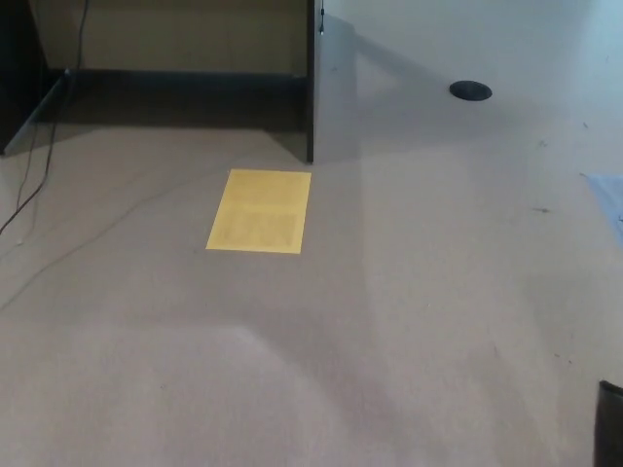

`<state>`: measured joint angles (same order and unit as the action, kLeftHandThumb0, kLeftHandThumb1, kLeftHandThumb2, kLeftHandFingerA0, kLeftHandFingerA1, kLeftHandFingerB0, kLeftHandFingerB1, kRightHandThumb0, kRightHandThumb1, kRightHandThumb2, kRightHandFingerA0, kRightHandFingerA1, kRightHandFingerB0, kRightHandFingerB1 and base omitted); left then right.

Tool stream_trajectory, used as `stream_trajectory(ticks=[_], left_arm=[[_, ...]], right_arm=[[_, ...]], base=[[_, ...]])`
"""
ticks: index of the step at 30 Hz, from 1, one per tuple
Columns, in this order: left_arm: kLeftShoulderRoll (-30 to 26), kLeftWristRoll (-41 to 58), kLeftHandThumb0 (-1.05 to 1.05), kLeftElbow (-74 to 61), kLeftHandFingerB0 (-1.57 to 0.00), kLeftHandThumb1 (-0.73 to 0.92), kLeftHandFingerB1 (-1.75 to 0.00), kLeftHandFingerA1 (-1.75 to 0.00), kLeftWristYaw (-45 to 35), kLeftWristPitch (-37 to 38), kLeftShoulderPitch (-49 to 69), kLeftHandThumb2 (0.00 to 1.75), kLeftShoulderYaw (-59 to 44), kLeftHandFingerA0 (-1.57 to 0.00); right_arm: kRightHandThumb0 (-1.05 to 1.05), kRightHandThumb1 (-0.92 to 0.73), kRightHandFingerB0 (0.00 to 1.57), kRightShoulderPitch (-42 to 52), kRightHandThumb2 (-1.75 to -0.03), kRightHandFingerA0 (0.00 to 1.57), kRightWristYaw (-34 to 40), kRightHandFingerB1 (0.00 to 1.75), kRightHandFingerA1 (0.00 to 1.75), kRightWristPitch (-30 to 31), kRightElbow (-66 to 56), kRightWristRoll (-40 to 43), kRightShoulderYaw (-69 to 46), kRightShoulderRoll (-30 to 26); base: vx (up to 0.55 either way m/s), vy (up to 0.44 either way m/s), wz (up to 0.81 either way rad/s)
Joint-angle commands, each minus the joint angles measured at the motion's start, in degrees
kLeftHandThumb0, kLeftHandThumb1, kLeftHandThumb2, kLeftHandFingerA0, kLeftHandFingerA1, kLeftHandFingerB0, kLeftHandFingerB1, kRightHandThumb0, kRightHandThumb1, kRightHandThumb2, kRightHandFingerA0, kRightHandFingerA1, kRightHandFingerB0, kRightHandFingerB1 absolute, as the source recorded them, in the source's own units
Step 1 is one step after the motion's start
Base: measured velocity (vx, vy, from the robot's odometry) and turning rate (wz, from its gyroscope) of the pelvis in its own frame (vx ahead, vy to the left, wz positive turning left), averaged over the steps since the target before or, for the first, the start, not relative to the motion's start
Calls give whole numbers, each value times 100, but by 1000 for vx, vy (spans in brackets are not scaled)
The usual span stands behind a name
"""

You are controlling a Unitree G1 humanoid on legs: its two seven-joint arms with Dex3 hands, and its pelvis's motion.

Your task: A person is holding a plastic bag and the robot extends its left hand to grab the bag by hooking its thumb into the holes at the top and brings its hand down by its side. Then it extends its arm again to hand the plastic bag back to the person.

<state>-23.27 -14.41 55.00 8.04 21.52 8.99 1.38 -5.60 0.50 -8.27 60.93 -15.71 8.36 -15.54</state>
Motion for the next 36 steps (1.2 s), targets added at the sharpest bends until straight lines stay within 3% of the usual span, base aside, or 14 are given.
stream_trajectory(ticks=[1, 11, 13, 14, 17, 18, 21, 22, 23, 25, 26, 34, 35, 36], left_arm=[[-399, -346, -53, 255, -12, 39, -35, -42, 691, 1728, -66, 65, 81, -29], [-414, -560, -32, 615, -1, 28, -44, -55, 1033, 2034, -6, 81, 297, -25], [-380, -568, -49, 658, -15, 45, -29, -36, 1101, 2142, 33, 54, 326, -38], [-311, -547, -56, 534, -10, 40, -34, -39, 1254, 2345, 59, 65, 294, -19], [-274, -589, -59, 218, -7, 40, -35, -37, 1578, 2693, 4, 67, 208, -15], [-290, -685, -32, -160, 0, 24, -49, -48, 1790, 2770, -15, 83, 131, 0], [-301, -598, -30, -1359, 0, 23, -49, -48, 1790, 3050, 22, 82, -193, 0], [-304, -681, -31, -1797, 0, 24, -49, -48, 1833, 2958, 41, 83, -284, 0], [-252, -599, -52, -2154, -15, 42, -28, -32, 1754, 2868, 80, 53, -372, -18], [-142, -462, -54, -3137, -15, 44, -28, -32, 1561, 2552, 155, 53, -566, -18], [-143, -459, -30, -3863, 0, 26, -48, -49, 1422, 2345, 103, 84, -653, 0], [121, -444, -31, -5912, 0, 22, -49, -50, 901, 1464, -753, 82, -562, 0], [148, -473, -59, -6078, -5, 39, -29, -38, 844, 1328, -843, 68, -543, -9], [219, -571, -52, -6361, 0, 34, -34, -45, 788, 1091, -1038, 76, -518, -9]], right_arm=[[-32, -65, 62, -180, -61, 67, 112, 41, 46, -804, 376, -251, 171, -406], [-29, -68, 58, -18, -60, 69, 226, 41, 46, -1103, 634, -143, 130, -416], [-31, -68, 56, 28, -61, 65, 211, 40, 45, -1148, 658, -122, 111, -446], [-30, -68, 54, 43, -61, 65, 235, 39, 45, -1157, 651, -95, 83, -445], [-29, -68, 53, 19, -61, 66, 236, 39, 46, -1194, 672, -56, 38, -437], [-27, -68, 51, 38, -60, 65, 240, 38, 46, -1206, 669, -54, 32, -430], [-27, -68, 52, 179, -60, 67, 274, 39, 48, -1401, 690, -76, 35, -430], [-29, -68, 52, 173, -60, 67, 289, 39, 47, -1382, 688, -108, 60, -439], [-29, -67, 51, 169, -60, 66, 281, 38, 46, -1363, 675, -109, 62, -436], [-30, -67, 51, 146, -60, 66, 235, 38, 46, -1323, 658, -91, 53, -434], [-30, -67, 52, 127, -60, 65, 208, 39, 45, -1315, 675, -74, 40, -428], [-28, -66, 54, 82, -60, 66, 214, 40, 47, -1269, 691, -42, 9, -394], [-28, -67, 55, 87, -60, 67, 224, 40, 47, -1269, 696, -50, 16, -396], [-30, -67, 54, 95, -60, 67, 229, 40, 47, -1256, 679, -79, 41, -408]], base=[[0, 0, 0], [0, 0, 0], [0, 0, 0], [0, 0, 0], [0, 0, 0], [0, 0, 0], [-3, -3, 2], [0, 0, 0], [0, 0, 0], [0, 0, 0], [0, 0, 0], [0, 0, 0], [0, 0, 0], [0, 0, 0]])
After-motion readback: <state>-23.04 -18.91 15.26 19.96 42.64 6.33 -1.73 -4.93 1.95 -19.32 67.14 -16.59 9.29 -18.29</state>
